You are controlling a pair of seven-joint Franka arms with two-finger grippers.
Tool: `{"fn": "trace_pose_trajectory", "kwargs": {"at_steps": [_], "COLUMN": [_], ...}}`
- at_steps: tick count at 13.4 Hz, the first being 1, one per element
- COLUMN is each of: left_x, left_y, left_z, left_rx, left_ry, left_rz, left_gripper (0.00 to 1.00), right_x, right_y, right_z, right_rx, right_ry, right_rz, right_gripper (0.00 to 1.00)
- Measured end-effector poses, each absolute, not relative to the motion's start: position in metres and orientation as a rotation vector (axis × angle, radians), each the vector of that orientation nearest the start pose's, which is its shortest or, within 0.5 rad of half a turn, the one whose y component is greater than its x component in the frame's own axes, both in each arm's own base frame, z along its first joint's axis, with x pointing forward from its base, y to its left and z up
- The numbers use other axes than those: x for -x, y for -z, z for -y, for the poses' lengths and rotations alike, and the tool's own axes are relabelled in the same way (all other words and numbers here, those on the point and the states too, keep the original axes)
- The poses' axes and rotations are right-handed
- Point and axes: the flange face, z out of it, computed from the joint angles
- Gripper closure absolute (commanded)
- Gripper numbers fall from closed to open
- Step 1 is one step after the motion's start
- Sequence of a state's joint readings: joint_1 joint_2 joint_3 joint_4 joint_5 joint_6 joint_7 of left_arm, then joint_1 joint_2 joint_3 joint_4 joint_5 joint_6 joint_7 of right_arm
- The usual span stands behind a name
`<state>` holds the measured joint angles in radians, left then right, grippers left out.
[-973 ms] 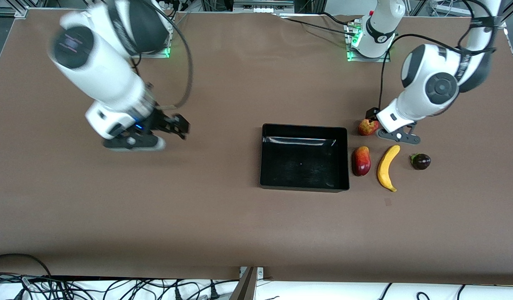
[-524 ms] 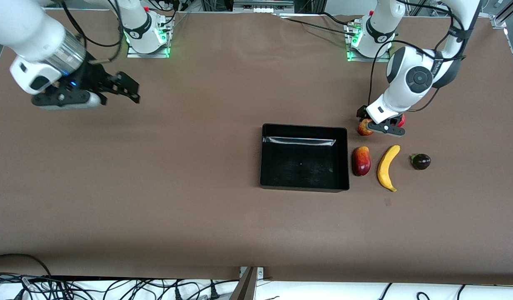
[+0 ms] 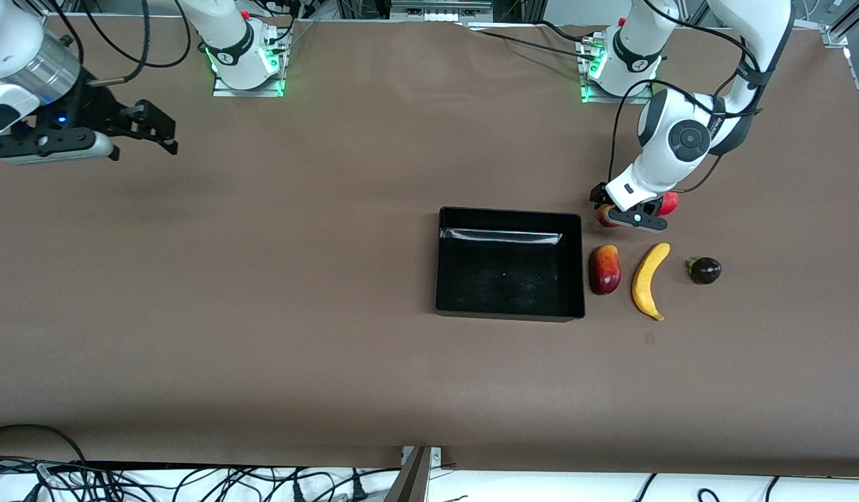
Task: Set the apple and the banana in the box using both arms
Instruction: 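Lift the apple with the left gripper and lower it into the tray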
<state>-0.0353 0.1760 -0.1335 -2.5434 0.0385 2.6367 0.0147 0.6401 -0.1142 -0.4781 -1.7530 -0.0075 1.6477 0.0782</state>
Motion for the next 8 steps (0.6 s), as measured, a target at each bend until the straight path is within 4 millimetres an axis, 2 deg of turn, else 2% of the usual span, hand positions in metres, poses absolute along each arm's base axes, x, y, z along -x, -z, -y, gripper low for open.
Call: {"fn": "trace_pose_trajectory", "kwargs": {"at_steps": [2,5,7,8], "left_x": [-0.440,-0.448,-0.470,-0.487], "left_y": [-0.195,-0.203,-0.231,-0.257], "left_z": [0.078,0.079,0.084,0.094], "left_rx": [3.121,3.118,3.105,3.094], "left_ry": [-0.140,-0.152,-0.209,-0.244], "left_rz": [-0.339,-0.339,-0.347,-0.364], "left_gripper": [0.79,0.87,0.87,0.87], "right_x": [-0.524,-0.525,-0.529,-0.531], "right_y": [-0.599,-0.597,-0.590,-0.587], "right_z": [-0.056,-0.053,-0.054,-0.054], "right_rx": [3.105,3.132,3.149,3.155], "right_ry": [-0.013,-0.014,-0.033,-0.042], "right_rz": [0.132,0.117,0.108,0.104], "right_gripper": [0.00,0.00,0.00,0.00]}}
